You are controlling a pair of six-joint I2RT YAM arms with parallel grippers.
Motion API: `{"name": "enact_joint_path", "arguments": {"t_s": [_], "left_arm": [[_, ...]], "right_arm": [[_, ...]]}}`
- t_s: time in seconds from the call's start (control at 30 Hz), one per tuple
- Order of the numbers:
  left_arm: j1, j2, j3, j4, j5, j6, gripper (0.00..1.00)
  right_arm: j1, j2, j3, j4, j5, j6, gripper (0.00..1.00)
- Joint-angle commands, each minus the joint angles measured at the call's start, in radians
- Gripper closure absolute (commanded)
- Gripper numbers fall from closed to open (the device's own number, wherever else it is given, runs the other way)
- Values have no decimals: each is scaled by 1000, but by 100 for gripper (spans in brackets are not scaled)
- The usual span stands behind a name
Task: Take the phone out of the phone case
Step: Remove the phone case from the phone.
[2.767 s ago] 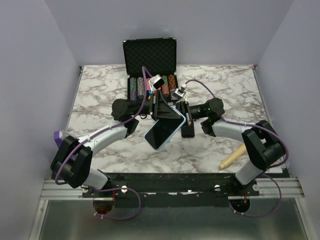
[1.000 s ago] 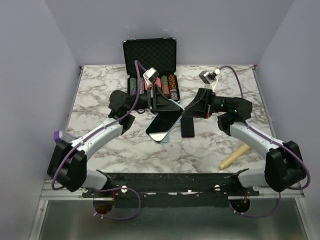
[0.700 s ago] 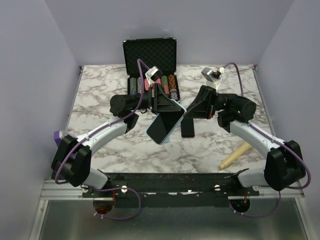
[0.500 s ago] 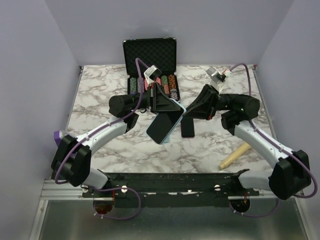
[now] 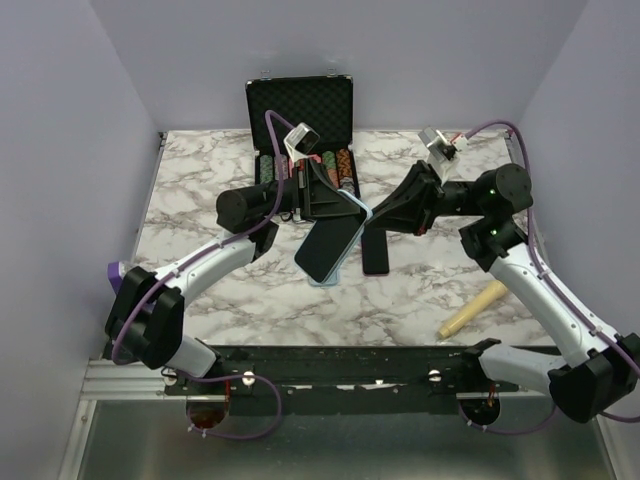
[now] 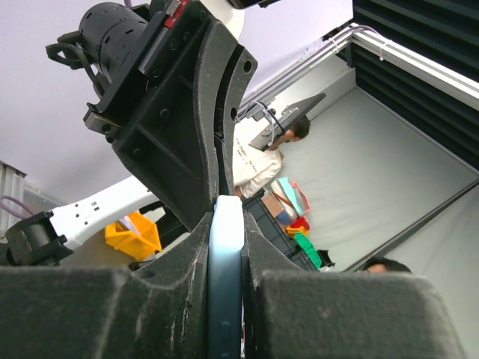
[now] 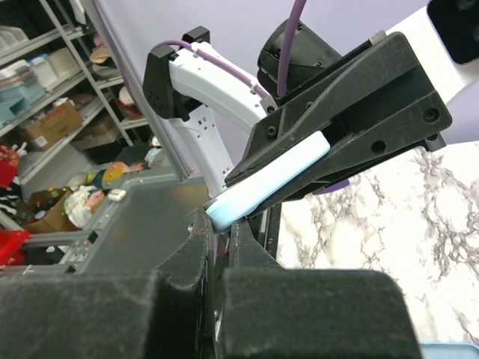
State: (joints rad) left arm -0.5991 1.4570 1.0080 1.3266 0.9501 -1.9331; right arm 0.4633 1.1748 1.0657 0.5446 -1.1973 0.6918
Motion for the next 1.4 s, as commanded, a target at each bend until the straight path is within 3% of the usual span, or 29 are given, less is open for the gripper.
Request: {"name": "enact_joint_path", "arguments": {"t_s": [0.0,0.17,0.43,0.5,0.67,0.7,0.8,0.97,1.1,1.17,1.27,1.37], "left_arm": [[-214,-14,112,140,-111,-241,100],[-220,-9,121,155,-125,-247,100],[-223,-27,109,132,-117,-217,100],[-222,-29,101,137,-126,-213,100],[-223,-12,93,155,-135,-230,100],[-222,-11,92,155,-137,-231,100],[-215,-20,77,120,-122,-208,100],[-183,-70,24,-47,-85,-86,100],[-166,-101,-2,-174,-68,9,100],[-166,-95,-3,-173,-66,10,100],[-169,-78,-2,-97,-70,-46,100],[-172,-55,4,-9,-79,-110,100]], "right_arm": [[54,151,-81,-405,626,-337,99],[61,128,-121,-422,818,-336,99],[67,148,-134,-498,907,-175,99],[67,129,-173,-465,859,-112,99],[66,137,-239,-205,505,-63,99],[67,147,-239,-171,439,-60,95],[67,125,-214,-187,354,-84,66],[66,34,-202,-169,289,-5,43],[67,0,-223,-26,199,115,33],[67,0,-214,-21,191,120,33],[67,34,-199,15,133,127,41],[67,62,-239,324,49,297,59]]}}
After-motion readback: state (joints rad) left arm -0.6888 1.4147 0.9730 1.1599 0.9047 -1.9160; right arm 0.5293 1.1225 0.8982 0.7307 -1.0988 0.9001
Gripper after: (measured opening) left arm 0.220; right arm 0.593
